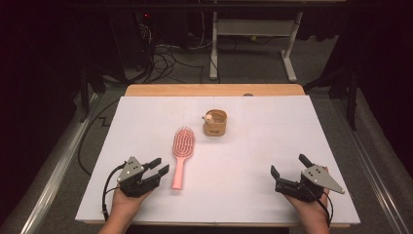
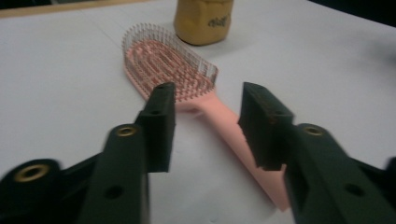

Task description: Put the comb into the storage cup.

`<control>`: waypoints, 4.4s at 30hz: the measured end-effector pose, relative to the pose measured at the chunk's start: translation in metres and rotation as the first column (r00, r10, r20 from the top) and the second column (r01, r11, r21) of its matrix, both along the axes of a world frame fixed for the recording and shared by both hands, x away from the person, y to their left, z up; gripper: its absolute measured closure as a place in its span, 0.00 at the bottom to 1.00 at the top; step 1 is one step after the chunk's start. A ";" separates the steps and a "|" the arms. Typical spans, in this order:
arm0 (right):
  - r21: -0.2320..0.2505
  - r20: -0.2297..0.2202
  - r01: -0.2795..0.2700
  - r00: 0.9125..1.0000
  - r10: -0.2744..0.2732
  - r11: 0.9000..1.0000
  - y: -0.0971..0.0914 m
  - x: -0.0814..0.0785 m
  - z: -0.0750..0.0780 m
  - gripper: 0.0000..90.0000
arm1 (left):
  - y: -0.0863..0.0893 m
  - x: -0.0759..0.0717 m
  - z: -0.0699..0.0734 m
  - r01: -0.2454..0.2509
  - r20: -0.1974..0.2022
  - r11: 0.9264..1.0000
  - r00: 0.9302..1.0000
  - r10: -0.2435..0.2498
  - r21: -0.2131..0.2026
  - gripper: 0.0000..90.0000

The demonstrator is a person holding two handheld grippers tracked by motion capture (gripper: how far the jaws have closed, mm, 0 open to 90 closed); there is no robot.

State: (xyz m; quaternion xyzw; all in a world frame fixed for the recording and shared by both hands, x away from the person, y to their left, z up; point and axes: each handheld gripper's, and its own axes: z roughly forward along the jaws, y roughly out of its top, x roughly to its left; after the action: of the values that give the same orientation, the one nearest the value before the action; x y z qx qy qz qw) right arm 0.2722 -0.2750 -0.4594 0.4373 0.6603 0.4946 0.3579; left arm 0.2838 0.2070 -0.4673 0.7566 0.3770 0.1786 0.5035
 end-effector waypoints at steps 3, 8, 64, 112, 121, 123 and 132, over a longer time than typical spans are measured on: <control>-0.001 0.000 -0.002 1.000 0.002 1.000 0.000 0.000 0.000 0.00 | -0.009 0.000 0.000 0.024 -0.024 0.999 0.999 -0.023 0.046 0.81; 0.003 -0.003 0.001 1.000 -0.001 1.000 0.000 0.000 0.000 0.00 | -0.025 0.004 0.002 0.044 -0.042 0.990 0.998 -0.039 0.135 1.00; 0.021 0.000 0.016 1.000 -0.016 1.000 -0.003 -0.002 0.001 0.00 | 0.027 -0.009 0.009 0.006 -0.121 0.993 0.993 0.009 0.118 0.81; 0.022 0.006 0.017 1.000 -0.017 1.000 -0.004 -0.004 0.002 0.00 | 0.058 -0.061 -0.011 0.011 -0.241 0.953 0.968 0.065 0.301 0.71; 0.022 0.008 0.017 1.000 -0.017 1.000 -0.003 -0.003 0.002 0.00 | 0.064 -0.058 -0.009 0.067 -0.288 0.960 0.958 0.014 0.270 0.66; 0.023 0.005 0.020 1.000 -0.020 1.000 -0.003 -0.003 0.002 0.00 | 0.061 -0.055 -0.007 0.086 -0.313 0.960 0.950 0.002 0.268 0.52; 0.025 0.007 0.020 1.000 -0.020 0.999 -0.005 -0.004 0.002 0.00 | 0.056 -0.038 0.005 0.069 -0.302 0.956 0.953 0.021 0.286 0.23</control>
State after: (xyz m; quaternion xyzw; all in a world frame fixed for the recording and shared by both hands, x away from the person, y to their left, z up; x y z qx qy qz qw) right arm 0.2685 -0.2797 -0.4574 0.4465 0.6486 0.5006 0.3597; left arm 0.2461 0.2629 -0.4627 0.8458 0.4092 0.1088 0.3246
